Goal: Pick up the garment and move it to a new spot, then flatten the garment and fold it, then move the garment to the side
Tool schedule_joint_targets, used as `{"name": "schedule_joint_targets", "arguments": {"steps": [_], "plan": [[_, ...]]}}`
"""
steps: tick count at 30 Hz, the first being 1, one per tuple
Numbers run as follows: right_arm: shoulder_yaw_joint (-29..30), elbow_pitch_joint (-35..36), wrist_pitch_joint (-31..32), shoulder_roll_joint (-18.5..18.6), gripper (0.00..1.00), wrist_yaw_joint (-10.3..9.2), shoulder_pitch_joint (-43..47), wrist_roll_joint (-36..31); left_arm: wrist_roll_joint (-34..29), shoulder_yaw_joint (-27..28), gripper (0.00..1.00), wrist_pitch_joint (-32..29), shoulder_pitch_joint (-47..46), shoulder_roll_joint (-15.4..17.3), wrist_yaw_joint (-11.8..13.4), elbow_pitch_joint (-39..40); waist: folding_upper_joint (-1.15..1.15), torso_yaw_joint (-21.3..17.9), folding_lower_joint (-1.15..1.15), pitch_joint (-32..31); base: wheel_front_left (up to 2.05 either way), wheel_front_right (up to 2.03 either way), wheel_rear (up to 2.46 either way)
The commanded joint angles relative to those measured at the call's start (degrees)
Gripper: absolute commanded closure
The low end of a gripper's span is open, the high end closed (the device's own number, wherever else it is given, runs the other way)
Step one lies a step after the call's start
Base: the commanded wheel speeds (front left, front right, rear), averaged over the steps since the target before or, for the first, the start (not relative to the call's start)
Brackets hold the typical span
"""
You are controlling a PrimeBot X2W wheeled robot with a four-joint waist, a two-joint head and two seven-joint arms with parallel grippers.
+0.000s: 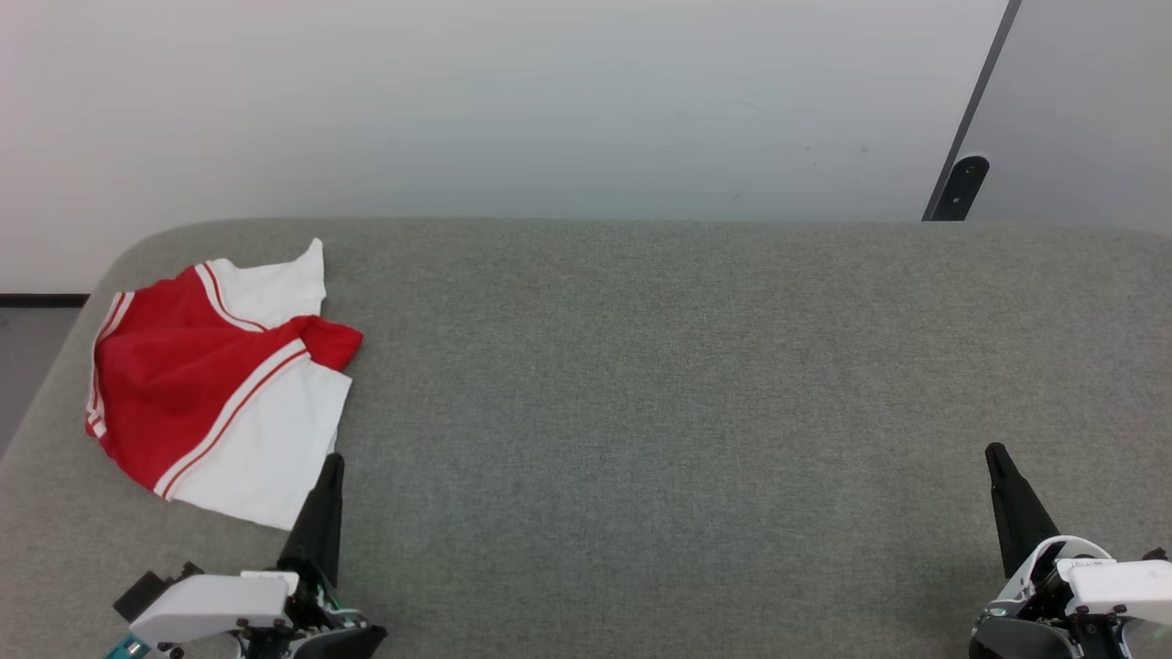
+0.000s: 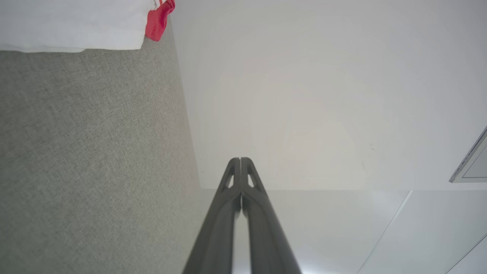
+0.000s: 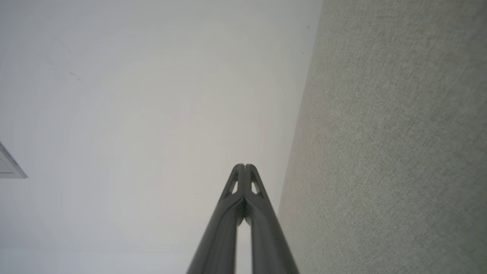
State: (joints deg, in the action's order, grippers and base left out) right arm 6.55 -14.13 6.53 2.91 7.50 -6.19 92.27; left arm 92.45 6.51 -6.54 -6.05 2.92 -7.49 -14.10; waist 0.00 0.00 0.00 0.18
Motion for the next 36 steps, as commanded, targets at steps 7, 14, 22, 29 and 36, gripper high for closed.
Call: {"name": "schedule_joint_targets", "arguments": {"steps": [7, 14, 22, 29, 36], "plan": [[-0.1, 0.0, -0.1, -0.2, 1.00, -0.02, -0.2, 0.3, -0.1, 0.0, 1.00, 0.0, -0.6, -0.1, -0.2, -0.1, 0.00, 0.0, 0.00, 0.0, 0.00, 0.00, 0.00], [-0.1, 0.0, -0.1, -0.2, 1.00, -0.02, -0.2, 0.3, -0.1, 0.0, 1.00, 0.0, -0.6, -0.1, -0.2, -0.1, 0.00, 0.0, 0.00, 0.0, 0.00, 0.00, 0.00], [-0.1, 0.0, -0.1, -0.2, 1.00, -0.02, -0.2, 0.3, -0.1, 0.0, 1.00, 0.0, -0.6, -0.1, -0.2, -0.1, 0.00, 0.0, 0.00, 0.0, 0.00, 0.00, 0.00], [-0.1, 0.0, -0.1, -0.2, 1.00, -0.02, -0.2, 0.3, -0.1, 0.1, 1.00, 0.0, -0.6, -0.1, -0.2, -0.1, 0.00, 0.0, 0.00, 0.0, 0.00, 0.00, 0.00], [-0.1, 0.0, -0.1, -0.2, 1.00, -0.02, -0.2, 0.3, -0.1, 0.0, 1.00, 0.0, -0.6, -0.1, -0.2, -0.1, 0.00, 0.0, 0.00, 0.0, 0.00, 0.00, 0.00]]}}
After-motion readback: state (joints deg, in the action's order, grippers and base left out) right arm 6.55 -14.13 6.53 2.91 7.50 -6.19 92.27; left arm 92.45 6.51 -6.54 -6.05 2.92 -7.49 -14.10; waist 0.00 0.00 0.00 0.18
